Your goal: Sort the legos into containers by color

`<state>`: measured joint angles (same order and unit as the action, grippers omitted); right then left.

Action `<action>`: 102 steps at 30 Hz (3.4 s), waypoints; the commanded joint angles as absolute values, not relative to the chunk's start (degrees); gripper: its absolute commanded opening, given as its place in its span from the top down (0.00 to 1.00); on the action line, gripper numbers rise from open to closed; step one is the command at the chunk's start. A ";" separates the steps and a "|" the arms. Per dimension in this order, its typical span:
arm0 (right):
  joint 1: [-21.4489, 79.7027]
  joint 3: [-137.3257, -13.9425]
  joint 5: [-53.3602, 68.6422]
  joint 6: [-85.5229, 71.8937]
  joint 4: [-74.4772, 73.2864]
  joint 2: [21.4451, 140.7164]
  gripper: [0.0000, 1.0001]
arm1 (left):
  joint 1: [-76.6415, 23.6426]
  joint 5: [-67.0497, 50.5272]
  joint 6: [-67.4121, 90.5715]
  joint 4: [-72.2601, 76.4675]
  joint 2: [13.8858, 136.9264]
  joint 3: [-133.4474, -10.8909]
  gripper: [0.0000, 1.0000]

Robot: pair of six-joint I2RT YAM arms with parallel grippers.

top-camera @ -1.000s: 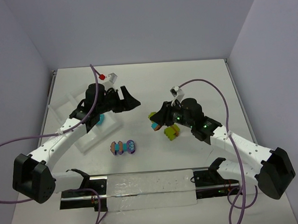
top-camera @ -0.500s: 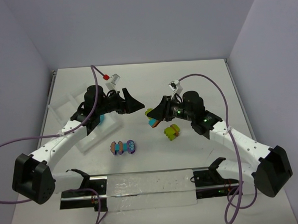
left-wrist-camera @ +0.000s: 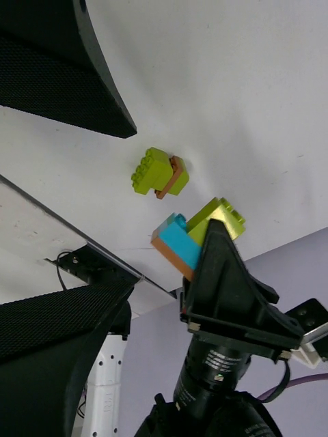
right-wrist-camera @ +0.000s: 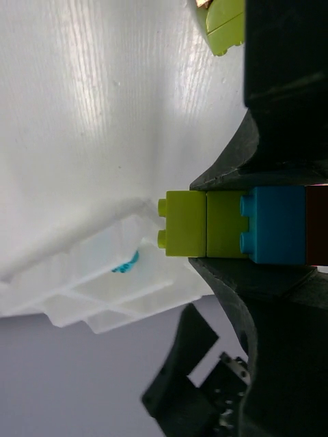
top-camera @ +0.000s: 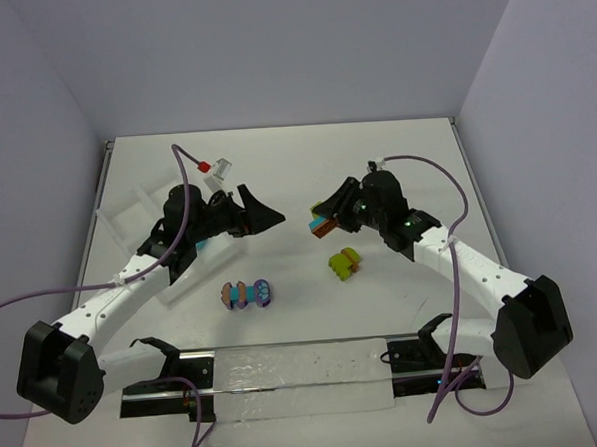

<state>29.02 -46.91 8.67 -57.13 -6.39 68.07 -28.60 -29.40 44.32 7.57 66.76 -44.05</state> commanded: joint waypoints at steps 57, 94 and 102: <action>28.92 -58.44 16.00 -55.80 -17.23 71.89 1.00 | -45.44 -27.89 17.04 -3.43 83.53 -65.49 0.62; 25.33 -50.97 25.25 -47.28 -5.85 64.51 0.22 | -45.53 -15.88 18.11 -7.02 77.44 -60.16 1.00; 27.25 -50.27 25.31 -49.31 -2.64 67.32 0.29 | -45.53 -15.64 18.37 -6.77 77.43 -60.64 1.00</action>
<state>25.89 -49.80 24.84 -48.73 -7.05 66.61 -45.30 -16.43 17.85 -8.45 77.49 -58.30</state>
